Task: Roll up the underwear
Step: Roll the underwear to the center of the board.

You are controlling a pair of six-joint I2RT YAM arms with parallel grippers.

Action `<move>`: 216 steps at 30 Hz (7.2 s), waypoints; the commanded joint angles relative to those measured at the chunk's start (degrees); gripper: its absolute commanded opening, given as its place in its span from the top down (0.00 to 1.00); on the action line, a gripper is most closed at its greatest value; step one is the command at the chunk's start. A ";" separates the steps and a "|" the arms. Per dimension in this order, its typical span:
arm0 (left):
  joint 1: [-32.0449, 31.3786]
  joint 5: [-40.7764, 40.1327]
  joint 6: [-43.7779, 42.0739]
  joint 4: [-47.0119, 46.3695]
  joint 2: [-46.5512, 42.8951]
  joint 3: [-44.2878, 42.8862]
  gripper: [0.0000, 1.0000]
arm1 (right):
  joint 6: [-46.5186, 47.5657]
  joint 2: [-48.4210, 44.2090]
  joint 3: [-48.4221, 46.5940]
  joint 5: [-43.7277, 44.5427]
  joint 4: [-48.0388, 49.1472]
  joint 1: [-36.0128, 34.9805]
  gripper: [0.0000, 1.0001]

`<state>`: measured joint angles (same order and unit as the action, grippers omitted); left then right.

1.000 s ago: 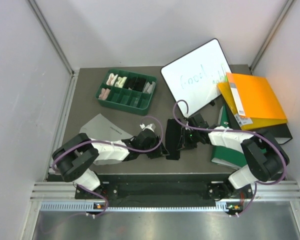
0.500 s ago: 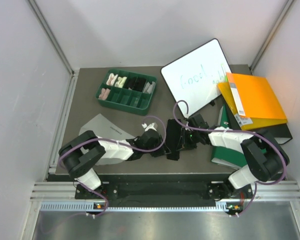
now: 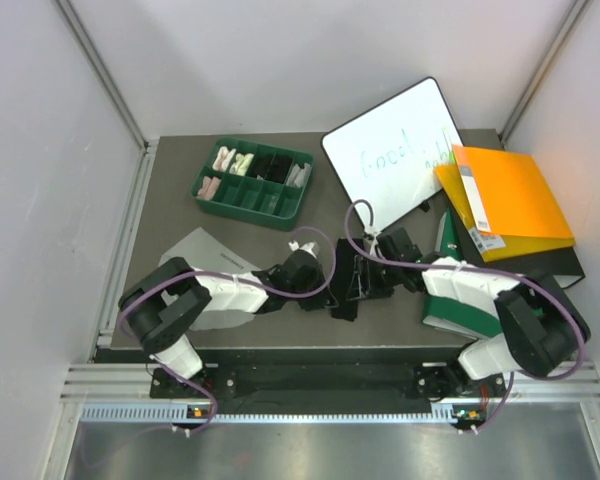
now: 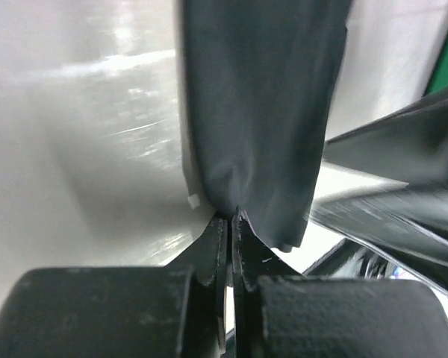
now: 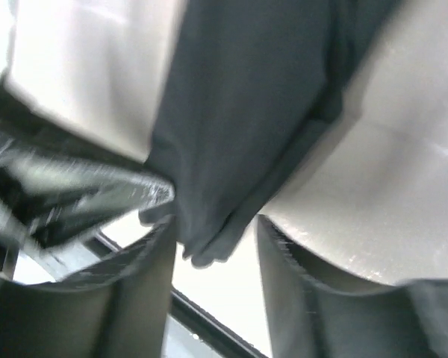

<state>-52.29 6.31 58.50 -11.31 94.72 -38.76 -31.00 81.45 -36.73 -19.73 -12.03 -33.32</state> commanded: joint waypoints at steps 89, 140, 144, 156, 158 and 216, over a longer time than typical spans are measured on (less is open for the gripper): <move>20.83 21.06 -14.38 24.15 -14.37 4.22 0.64 | 18.17 9.25 -4.05 8.78 14.66 -36.48 1.00; 14.85 27.28 -22.82 -28.59 -14.83 24.09 0.50 | 18.00 29.82 -17.15 -36.08 4.91 -7.37 1.00; 14.76 25.87 -22.90 -27.02 -13.60 23.65 0.57 | 17.82 29.73 -17.06 -36.26 5.53 -7.37 1.00; 14.68 19.28 -22.38 -18.94 -10.08 20.49 1.00 | 17.12 26.31 -16.18 -35.47 6.05 -7.20 0.81; 14.68 17.43 -22.29 -15.25 -9.55 18.99 1.00 | 16.50 24.73 -15.22 -34.60 6.23 -6.85 0.63; 14.76 17.69 -15.43 -5.93 -12.88 16.00 0.97 | -8.37 10.30 0.70 14.72 3.95 -15.63 0.96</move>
<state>-37.52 26.00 46.57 -23.29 84.86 -21.71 -40.56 87.59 -36.84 -10.46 -0.95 -48.60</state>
